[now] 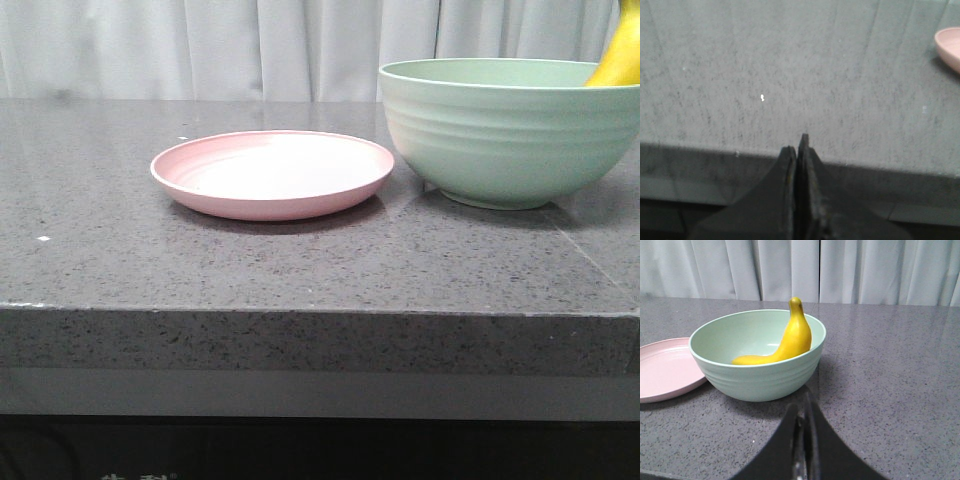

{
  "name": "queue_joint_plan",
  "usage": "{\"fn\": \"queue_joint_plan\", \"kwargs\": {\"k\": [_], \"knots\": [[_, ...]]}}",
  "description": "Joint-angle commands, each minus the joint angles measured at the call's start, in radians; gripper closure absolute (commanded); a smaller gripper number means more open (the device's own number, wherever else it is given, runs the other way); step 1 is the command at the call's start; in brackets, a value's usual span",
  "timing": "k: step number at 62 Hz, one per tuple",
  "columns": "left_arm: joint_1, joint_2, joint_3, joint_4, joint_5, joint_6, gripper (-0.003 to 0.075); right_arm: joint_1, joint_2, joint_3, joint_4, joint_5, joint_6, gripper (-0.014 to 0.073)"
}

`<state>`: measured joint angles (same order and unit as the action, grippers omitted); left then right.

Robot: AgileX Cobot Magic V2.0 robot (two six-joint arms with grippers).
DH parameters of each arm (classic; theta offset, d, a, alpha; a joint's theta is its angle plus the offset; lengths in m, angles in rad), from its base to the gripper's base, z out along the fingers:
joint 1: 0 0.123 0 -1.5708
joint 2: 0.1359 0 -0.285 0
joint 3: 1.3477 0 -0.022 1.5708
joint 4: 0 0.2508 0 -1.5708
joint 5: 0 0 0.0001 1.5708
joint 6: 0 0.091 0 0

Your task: Transfer banana from pink plate to green bowl

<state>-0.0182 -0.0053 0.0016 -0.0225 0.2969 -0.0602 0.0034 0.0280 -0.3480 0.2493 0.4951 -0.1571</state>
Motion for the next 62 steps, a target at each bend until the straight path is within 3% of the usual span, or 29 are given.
{"fn": "queue_joint_plan", "kwargs": {"k": [1, 56, 62], "knots": [[0.003, -0.024, 0.006, -0.026, -0.088, -0.008, 0.0738, -0.005, 0.015, -0.022, 0.006, -0.083, -0.009, 0.0662], [0.003, -0.024, 0.007, -0.031, -0.112, -0.008, 0.0738, -0.005, 0.015, -0.022, 0.006, -0.082, -0.009, 0.0662], [0.003, -0.024, 0.007, -0.031, -0.112, -0.008, 0.0738, -0.005, 0.015, 0.001, -0.006, -0.130, -0.009, 0.0662]]}}
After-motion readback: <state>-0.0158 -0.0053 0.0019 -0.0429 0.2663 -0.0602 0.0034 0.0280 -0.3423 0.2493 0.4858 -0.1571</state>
